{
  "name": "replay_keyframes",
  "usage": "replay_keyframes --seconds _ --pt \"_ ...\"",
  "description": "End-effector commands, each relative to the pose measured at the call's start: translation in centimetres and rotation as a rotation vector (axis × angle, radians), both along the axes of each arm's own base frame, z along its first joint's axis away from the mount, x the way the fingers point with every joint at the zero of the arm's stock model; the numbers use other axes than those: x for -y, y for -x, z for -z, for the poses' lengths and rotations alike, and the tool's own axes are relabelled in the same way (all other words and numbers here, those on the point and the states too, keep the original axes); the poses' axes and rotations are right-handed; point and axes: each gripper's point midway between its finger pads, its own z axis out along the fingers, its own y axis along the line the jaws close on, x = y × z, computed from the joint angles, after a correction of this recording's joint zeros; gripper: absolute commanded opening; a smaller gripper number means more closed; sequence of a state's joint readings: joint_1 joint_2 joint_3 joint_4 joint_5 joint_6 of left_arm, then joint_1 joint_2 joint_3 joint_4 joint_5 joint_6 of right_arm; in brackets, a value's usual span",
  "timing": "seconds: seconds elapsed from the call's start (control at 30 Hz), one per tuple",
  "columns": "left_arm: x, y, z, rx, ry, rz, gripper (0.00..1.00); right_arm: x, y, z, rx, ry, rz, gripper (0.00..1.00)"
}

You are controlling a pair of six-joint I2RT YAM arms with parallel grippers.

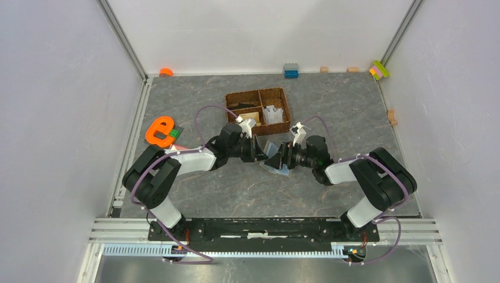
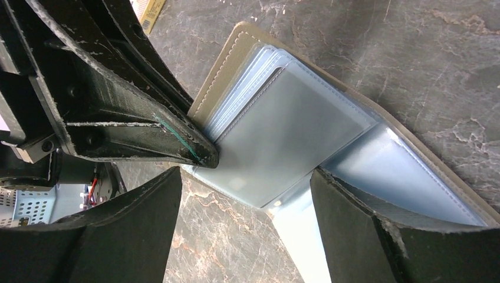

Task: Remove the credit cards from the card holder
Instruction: Remove the credit card from the card holder.

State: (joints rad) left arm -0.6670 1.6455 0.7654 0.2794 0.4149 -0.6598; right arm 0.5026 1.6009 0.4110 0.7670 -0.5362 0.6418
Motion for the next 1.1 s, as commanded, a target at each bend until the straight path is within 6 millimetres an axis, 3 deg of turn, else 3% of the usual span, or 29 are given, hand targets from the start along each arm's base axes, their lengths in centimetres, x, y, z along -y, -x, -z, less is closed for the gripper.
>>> replay_keyframes --seconds 0.0,0.17,0.33,0.77,1.07 --pt "1.2 0.0 -3.3 0.025 0.149 0.037 0.07 -0.3 -0.2 -1.1 0.041 -0.029 0.003 0.87" --pt "1.2 0.2 -4.5 0.029 0.229 0.050 0.07 0.6 0.0 -2.2 0.031 -0.120 0.050 0.89" --pt "1.2 0.3 -4.1 0.019 0.222 0.051 0.07 1.6 -0.3 -3.2 0.017 -0.189 0.098 0.89" --pt "2.5 1.4 -3.7 0.040 0.165 0.111 0.06 3.0 -1.0 -3.2 -0.024 -0.241 0.188 0.63" --pt "3.5 2.7 -4.8 0.078 0.184 0.185 0.07 2.8 -1.2 -2.1 -0.054 -0.195 0.179 0.67"
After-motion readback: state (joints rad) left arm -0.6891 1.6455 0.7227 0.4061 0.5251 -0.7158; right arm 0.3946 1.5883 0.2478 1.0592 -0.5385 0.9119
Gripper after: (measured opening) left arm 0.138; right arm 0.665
